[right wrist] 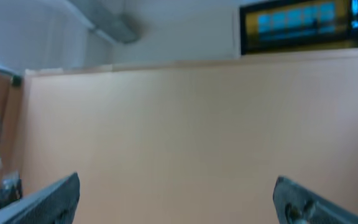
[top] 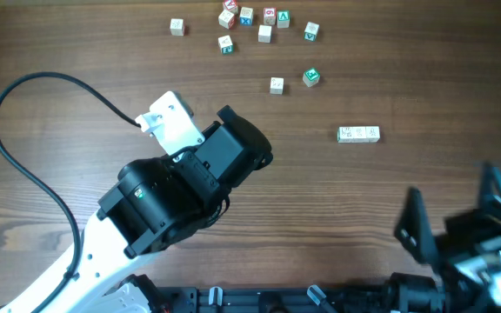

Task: Form a horizontal line

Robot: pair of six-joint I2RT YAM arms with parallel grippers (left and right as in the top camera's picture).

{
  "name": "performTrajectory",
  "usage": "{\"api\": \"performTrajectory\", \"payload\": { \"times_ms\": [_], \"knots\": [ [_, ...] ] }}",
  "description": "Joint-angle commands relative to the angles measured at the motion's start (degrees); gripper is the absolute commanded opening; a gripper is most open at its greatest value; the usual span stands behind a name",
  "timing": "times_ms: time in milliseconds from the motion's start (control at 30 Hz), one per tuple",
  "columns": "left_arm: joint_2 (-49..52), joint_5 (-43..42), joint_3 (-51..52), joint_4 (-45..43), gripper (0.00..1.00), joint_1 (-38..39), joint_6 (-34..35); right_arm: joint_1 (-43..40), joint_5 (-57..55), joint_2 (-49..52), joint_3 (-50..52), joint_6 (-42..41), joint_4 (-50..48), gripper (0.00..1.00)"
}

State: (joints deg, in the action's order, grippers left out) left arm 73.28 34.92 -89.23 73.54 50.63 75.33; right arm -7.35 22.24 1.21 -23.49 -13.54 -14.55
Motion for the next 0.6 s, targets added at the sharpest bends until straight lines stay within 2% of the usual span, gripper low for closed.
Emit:
{"api": "performTrajectory", "payload": {
  "times_ms": [0, 100, 267, 500, 567],
  "knots": [
    [-0.13, 1.75, 0.09, 0.04, 1.0, 0.26, -0.31, 1.73, 2.6, -1.01, 9.66, -0.33, -7.32, 1.0],
    [-0.13, 1.75, 0.09, 0.04, 1.0, 0.26, -0.31, 2.86, 2.1, -1.01, 15.76, -0.46, -10.64, 1.0],
    [-0.13, 1.75, 0.09, 0.04, 1.0, 0.26, -0.28, 3.32, -1.11, -1.03, 22.62, -0.39, -10.91, 1.0],
    [-0.13, 1.75, 0.09, 0.04, 1.0, 0.26, -0.31, 3.32, -5.35, -1.03, 23.21, -0.5, 4.17, 1.0],
    [-0.13, 1.75, 0.09, 0.04, 1.0, 0.26, -0.31, 3.34, -6.03, -1.03, 23.21, -2.91, 8.76, 1.0]
  ]
}}
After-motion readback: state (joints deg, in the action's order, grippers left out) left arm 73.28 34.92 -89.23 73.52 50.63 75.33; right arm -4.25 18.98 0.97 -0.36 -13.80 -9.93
